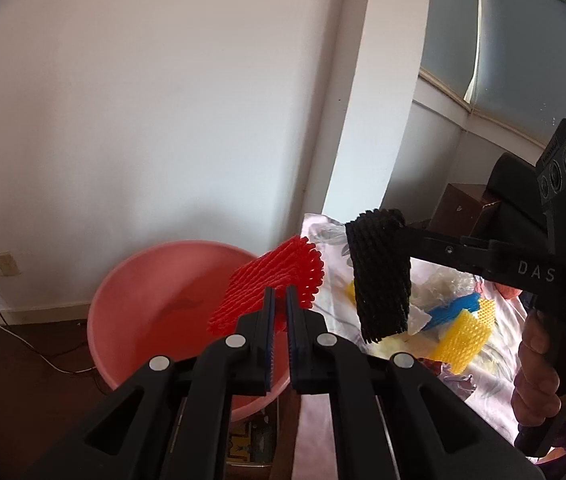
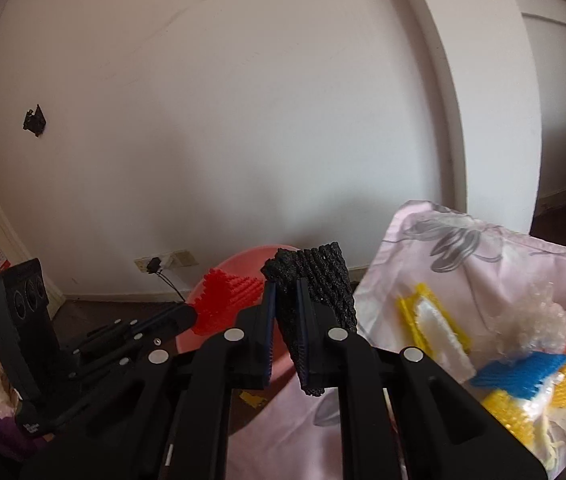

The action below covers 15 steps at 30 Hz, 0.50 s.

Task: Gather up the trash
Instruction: 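Carry both nets over the pink basin and open both tools to drop them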

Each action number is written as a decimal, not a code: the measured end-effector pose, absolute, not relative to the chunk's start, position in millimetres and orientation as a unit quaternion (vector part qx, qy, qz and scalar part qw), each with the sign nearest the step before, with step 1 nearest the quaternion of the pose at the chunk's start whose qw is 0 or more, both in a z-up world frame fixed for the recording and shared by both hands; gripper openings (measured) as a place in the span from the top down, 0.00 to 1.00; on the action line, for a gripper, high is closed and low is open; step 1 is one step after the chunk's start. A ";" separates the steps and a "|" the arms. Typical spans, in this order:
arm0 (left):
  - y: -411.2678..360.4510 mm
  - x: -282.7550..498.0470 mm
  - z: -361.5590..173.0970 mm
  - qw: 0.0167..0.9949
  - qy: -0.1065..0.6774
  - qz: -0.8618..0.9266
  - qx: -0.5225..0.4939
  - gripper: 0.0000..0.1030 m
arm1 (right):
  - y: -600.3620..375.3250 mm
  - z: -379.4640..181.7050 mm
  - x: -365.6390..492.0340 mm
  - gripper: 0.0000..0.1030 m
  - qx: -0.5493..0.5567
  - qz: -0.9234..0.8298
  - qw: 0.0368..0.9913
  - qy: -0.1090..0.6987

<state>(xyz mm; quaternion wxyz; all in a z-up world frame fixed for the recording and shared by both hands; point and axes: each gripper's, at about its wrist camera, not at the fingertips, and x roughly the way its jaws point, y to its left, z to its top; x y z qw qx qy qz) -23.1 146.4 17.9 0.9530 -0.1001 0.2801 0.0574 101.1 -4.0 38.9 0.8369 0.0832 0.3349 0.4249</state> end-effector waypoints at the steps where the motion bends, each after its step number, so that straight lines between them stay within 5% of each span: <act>1: 151.4 -22.9 15.2 0.951 0.285 0.063 -0.104 0.95 | 6.0 36.9 103.6 0.90 0.082 0.431 0.833 0.336; 15: 199.5 -26.2 -30.2 0.921 0.349 0.106 -0.134 0.95 | 70.8 -16.1 111.7 0.90 0.094 0.450 0.814 0.355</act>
